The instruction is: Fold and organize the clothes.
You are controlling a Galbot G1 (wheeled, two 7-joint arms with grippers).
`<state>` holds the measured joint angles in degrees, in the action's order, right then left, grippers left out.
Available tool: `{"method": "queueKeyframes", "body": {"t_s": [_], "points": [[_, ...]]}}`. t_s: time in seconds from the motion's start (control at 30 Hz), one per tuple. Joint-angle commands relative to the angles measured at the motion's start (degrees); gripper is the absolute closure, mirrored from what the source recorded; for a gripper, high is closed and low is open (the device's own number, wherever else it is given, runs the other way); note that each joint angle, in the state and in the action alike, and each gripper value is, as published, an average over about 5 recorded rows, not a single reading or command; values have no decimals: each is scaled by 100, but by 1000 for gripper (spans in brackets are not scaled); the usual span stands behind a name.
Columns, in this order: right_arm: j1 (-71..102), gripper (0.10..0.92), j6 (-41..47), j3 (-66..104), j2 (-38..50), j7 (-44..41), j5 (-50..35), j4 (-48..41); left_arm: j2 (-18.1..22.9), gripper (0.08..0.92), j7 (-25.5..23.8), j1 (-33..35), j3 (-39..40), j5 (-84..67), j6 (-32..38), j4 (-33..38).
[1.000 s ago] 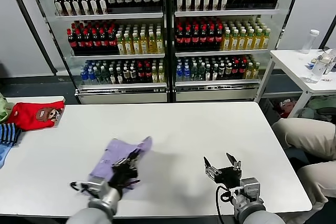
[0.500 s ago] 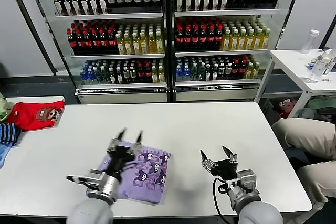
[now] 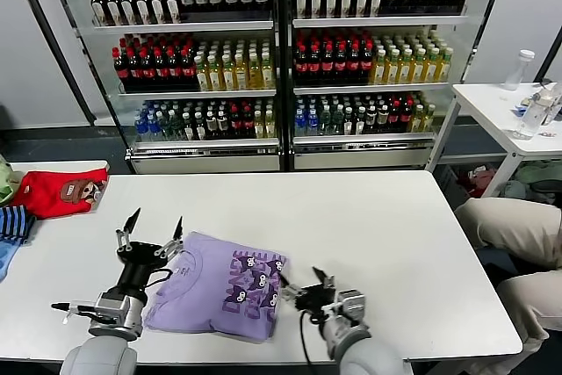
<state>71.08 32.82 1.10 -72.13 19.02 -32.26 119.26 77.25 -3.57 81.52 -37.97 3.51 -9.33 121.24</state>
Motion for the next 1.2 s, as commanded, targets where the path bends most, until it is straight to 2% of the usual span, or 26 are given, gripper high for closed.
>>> {"method": "queueKeyframes", "body": {"t_s": [0.03, 0.17, 0.27, 0.5, 0.8, 1.0, 1.2], "points": [[-257, 203, 33, -789, -358, 439, -503, -470, -126, 177, -56, 179, -365, 239, 358, -212], [-248, 205, 35, -744, -315, 812, -955, -386, -135, 177, -45, 219, -345, 237, 389, -261], [-209, 250, 36, -699, -264, 965, -1183, -286, -149, 177, -33, 206, -346, 234, 402, -309], [-194, 482, 31, -674, -259, 942, -1282, -367, -120, 177, 6, 155, -320, 229, 387, -363], [-446, 725, -23, -453, -275, 528, -1076, -460, -43, 177, 32, 153, -372, 227, 362, -338], [-736, 886, 38, 516, 643, 343, -1344, 157, -27, 177, 36, 124, -440, 207, 400, -371], [-464, 912, 45, 1484, 1538, -274, -1331, 211, 48, 177, 0, 58, -408, 194, 691, -562]]}}
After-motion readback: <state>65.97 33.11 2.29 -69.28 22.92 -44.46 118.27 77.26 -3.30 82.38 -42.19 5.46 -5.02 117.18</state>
